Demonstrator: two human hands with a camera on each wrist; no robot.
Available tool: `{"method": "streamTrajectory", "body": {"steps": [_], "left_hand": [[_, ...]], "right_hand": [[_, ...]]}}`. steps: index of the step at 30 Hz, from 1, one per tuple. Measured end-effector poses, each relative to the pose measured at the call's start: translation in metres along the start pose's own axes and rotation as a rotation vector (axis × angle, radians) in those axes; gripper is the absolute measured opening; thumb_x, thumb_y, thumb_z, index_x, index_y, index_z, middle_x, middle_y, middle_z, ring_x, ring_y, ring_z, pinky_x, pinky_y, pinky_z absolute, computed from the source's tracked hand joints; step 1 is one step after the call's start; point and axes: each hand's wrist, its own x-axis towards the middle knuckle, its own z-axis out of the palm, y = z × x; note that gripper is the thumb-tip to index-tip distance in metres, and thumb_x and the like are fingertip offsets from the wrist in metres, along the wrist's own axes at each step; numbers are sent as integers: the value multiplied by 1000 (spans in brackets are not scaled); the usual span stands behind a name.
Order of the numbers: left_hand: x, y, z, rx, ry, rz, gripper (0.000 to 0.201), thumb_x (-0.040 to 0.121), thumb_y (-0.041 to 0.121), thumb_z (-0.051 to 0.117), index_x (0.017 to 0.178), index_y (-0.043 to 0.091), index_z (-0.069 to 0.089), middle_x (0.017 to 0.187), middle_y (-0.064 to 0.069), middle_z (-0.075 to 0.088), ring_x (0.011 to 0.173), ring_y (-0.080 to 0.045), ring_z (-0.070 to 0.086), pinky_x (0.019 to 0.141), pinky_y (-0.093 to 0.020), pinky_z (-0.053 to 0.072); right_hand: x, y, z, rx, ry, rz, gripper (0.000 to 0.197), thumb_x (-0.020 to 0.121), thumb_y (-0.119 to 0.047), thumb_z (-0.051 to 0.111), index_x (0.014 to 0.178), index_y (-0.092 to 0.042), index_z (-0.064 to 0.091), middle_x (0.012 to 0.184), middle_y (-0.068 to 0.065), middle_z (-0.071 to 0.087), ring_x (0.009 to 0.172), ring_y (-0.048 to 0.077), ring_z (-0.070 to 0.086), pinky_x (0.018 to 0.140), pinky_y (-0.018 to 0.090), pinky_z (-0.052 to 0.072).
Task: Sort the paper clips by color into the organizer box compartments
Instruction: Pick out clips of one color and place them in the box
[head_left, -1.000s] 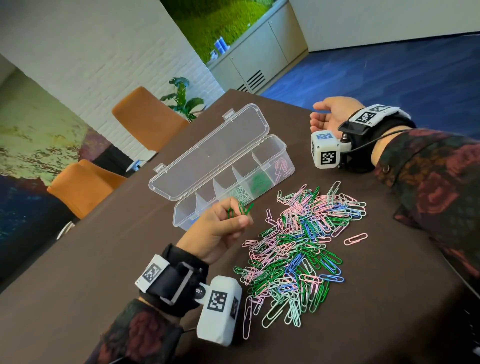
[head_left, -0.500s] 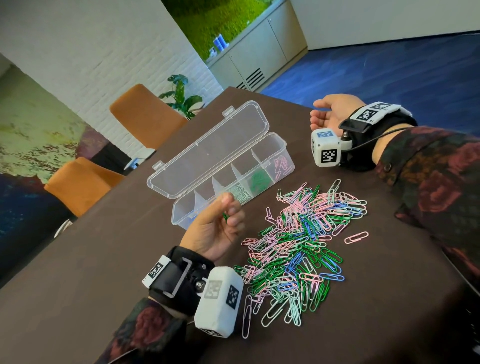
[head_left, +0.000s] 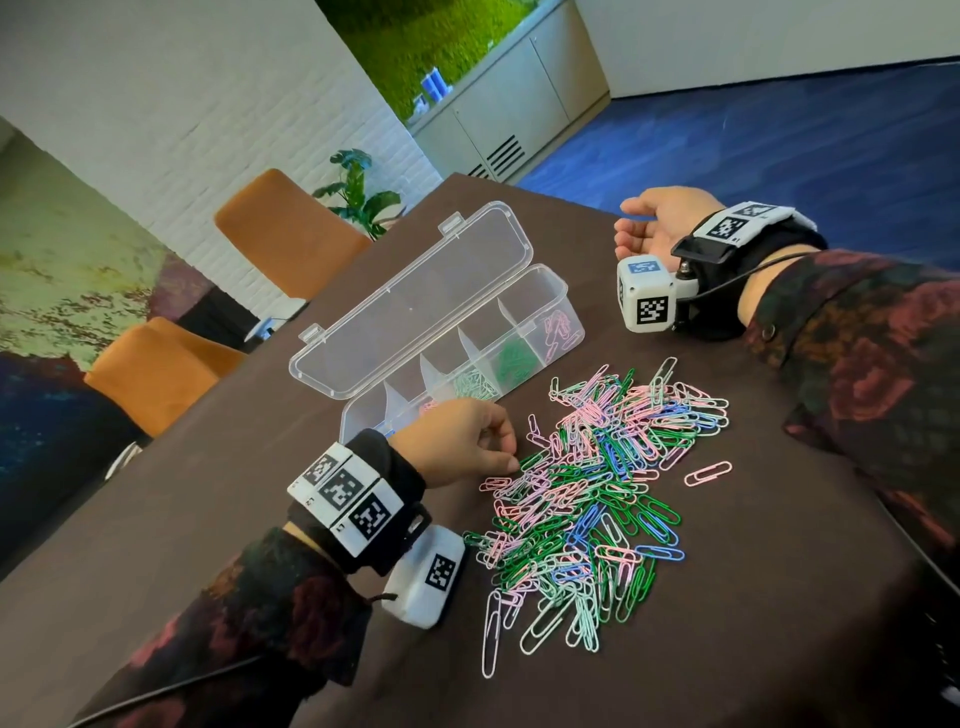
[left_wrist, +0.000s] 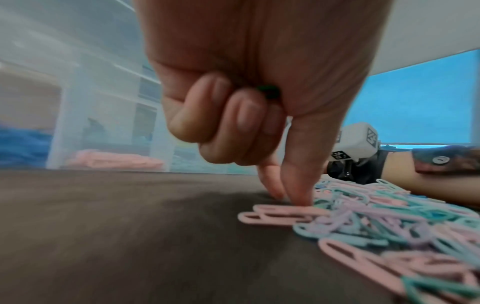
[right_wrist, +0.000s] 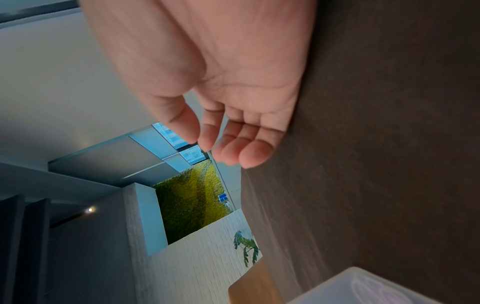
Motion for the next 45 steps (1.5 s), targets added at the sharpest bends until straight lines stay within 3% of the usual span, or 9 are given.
{"method": "streamTrajectory", "body": {"steps": [5, 10, 15, 26, 33, 40, 45], "left_hand": [[-3, 6, 6, -28, 11, 8, 16, 85, 17, 68, 73, 19, 58, 48, 11, 42, 41, -2, 38, 50, -11, 31], [-7, 8, 10, -52, 37, 18, 14, 83, 22, 70, 79, 20, 57, 48, 10, 42, 44, -3, 38, 54, -18, 33], [-6, 12, 10, -78, -8, 22, 19, 86, 20, 68, 72, 18, 55, 38, 18, 43, 41, -4, 36, 50, -13, 31], [-5, 9, -26, -248, 104, -44, 17, 89, 22, 64, 74, 17, 57, 40, 13, 40, 38, -3, 34, 45, -12, 28], [-9, 6, -25, -290, 76, -32, 19, 92, 20, 60, 74, 15, 54, 39, 12, 38, 37, -2, 33, 44, -9, 29], [4, 3, -48, -460, 313, -186, 19, 94, 20, 52, 77, 11, 50, 50, 7, 39, 44, -11, 31, 44, -20, 28], [31, 1, -71, -492, 348, -266, 22, 93, 16, 52, 73, 15, 43, 60, -2, 36, 49, -16, 28, 43, -19, 25]], "right_hand": [[-2, 1, 1, 25, -20, 8, 13, 94, -14, 48, 87, -6, 56, 77, 4, 52, 61, 14, 50, 55, 26, 47], [-2, 0, 0, 7, -12, 15, 11, 92, -14, 51, 88, -5, 56, 76, 4, 54, 59, 14, 52, 53, 25, 48], [-1, 0, 0, -6, -5, 17, 11, 92, -14, 52, 90, -5, 58, 77, 5, 55, 61, 15, 53, 53, 26, 48], [1, 0, -1, -17, 3, 21, 14, 92, -17, 53, 98, -6, 59, 75, 4, 56, 59, 14, 54, 49, 24, 48], [0, 0, -1, -28, 6, 24, 13, 91, -17, 55, 94, -5, 60, 75, 3, 57, 59, 14, 55, 50, 24, 49], [1, 0, -1, -27, -2, 21, 12, 91, -15, 55, 89, -4, 59, 76, 4, 56, 61, 15, 54, 52, 27, 49], [2, 0, -1, -32, -5, 37, 13, 90, -16, 56, 90, -3, 58, 76, 4, 56, 61, 15, 54, 52, 27, 48]]}}
